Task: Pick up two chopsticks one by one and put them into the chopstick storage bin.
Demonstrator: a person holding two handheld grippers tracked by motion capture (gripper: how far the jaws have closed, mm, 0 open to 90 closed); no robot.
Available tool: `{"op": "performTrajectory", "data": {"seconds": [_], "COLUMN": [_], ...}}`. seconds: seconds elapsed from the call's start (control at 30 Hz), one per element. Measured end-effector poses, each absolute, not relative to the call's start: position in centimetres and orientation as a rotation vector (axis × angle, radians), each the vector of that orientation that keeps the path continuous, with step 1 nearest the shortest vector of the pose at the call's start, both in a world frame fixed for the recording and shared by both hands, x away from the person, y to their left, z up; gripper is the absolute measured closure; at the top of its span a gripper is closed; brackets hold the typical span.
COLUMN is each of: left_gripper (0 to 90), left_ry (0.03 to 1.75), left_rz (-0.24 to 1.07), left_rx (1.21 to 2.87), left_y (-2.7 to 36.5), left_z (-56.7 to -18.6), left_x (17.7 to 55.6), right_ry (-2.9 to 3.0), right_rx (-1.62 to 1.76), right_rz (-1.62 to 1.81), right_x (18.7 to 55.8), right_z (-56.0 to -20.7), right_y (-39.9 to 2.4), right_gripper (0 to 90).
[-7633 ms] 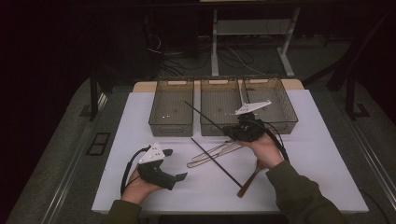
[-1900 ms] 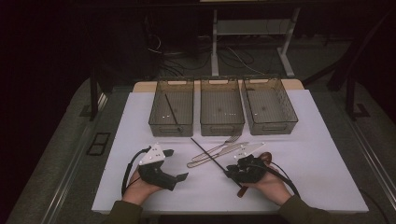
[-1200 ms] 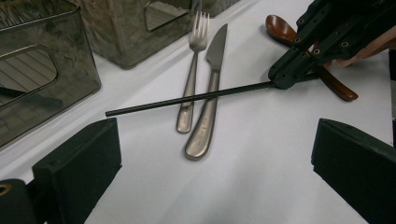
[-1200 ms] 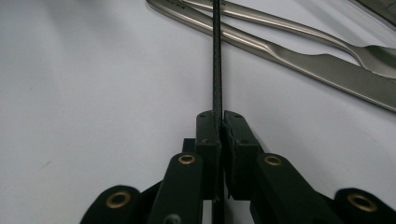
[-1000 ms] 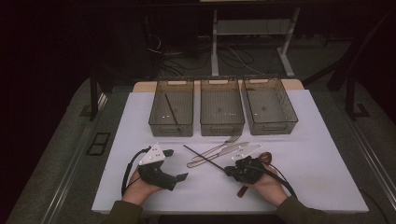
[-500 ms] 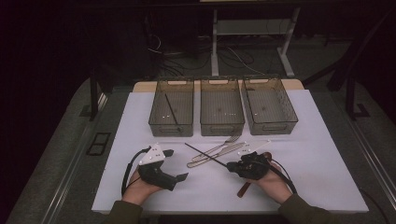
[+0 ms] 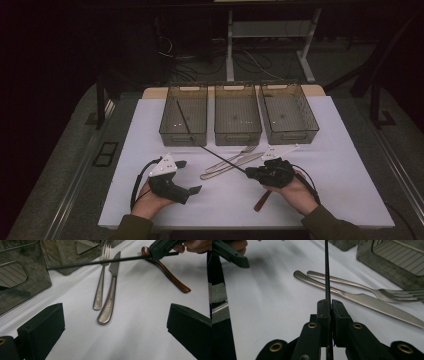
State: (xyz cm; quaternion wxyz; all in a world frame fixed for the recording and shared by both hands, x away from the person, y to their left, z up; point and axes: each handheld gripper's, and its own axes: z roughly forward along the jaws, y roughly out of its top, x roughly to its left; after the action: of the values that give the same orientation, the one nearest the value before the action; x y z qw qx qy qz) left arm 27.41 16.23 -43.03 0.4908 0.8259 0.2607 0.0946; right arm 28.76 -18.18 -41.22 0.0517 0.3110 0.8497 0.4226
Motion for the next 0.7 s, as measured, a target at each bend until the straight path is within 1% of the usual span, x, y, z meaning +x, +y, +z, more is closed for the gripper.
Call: {"op": "performTrajectory", "data": {"seconds": [0.37, 0.7], "left_gripper": [0.6, 0.6], "left_ry": [0.635, 0.633], "left_rz": [0.230, 0.234], "left_rx": [2.007, 2.014], "left_y": [16.2, 16.0], "left_z": [-43.0, -43.0], "left_x": [27.3, 27.2], "right_ry": [2.528, 2.492], "right_rx": [0.962, 0.988], "right_rz": [1.342, 1.340], "right_x": [29.3, 31.0], "right_z": [-39.8, -39.0], "right_y": [-18.7, -17.9], "right_gripper": [84.4, 84.4]}}
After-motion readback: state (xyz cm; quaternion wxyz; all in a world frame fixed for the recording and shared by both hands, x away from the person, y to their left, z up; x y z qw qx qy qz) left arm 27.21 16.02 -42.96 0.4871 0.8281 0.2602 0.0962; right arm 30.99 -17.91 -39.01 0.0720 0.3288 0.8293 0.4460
